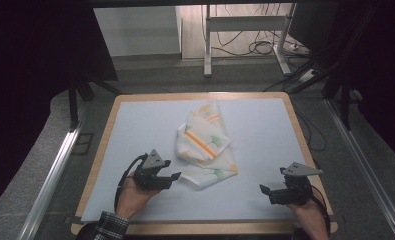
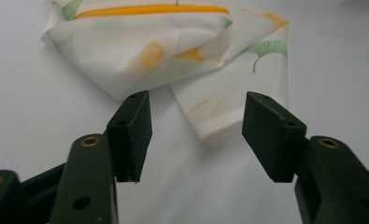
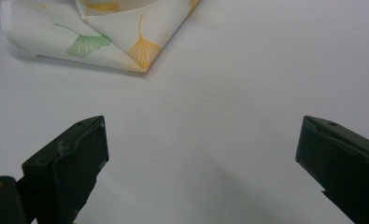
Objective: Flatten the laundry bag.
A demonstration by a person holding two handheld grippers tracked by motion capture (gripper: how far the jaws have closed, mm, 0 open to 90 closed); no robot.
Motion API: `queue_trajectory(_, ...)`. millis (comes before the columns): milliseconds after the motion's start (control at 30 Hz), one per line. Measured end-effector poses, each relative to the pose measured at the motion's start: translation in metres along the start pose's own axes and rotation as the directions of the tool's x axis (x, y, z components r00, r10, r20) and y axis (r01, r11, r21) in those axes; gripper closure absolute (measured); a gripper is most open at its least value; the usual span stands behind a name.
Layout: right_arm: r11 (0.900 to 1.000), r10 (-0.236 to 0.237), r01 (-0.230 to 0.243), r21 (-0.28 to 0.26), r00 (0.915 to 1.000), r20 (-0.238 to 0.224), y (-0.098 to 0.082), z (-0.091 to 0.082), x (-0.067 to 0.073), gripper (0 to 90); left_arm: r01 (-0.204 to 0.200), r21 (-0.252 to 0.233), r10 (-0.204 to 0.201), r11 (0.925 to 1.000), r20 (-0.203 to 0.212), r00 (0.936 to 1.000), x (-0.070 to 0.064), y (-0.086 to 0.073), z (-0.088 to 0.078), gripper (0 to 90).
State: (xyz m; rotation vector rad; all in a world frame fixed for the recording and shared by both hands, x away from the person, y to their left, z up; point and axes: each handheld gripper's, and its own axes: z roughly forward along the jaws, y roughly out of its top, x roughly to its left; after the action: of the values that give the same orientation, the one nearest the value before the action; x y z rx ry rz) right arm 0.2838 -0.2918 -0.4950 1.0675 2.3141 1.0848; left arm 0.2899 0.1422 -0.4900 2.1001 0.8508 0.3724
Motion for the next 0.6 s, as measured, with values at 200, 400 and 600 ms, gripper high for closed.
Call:
queue_trajectory(200, 1.000, 0.005, -0.005, 0.003, 1.0000, 0.006, 0.000, 0.000, -0.001, 2.5, -0.014, -0.013, 0.014, 0.9998, 0.026, 0.9996, -0.001, 0.016, 0.015, 51.6)
queue_trajectory(400, 1.000, 0.008, -0.008, 0.016, 0.9999, 0.012, -0.001, 0.001, -0.001, 2.5, -0.038, -0.007, 0.038, 0.9993, 0.045, 0.9983, -0.001, 0.033, 0.035, 66.4)
queue_trajectory(600, 1.000, 0.010, -0.010, 0.020, 0.9999, 0.013, -0.001, 0.001, -0.002, 2.6, -0.041, -0.021, 0.042, 0.9989, 0.066, 0.9970, -0.004, 0.048, 0.055, 71.4)
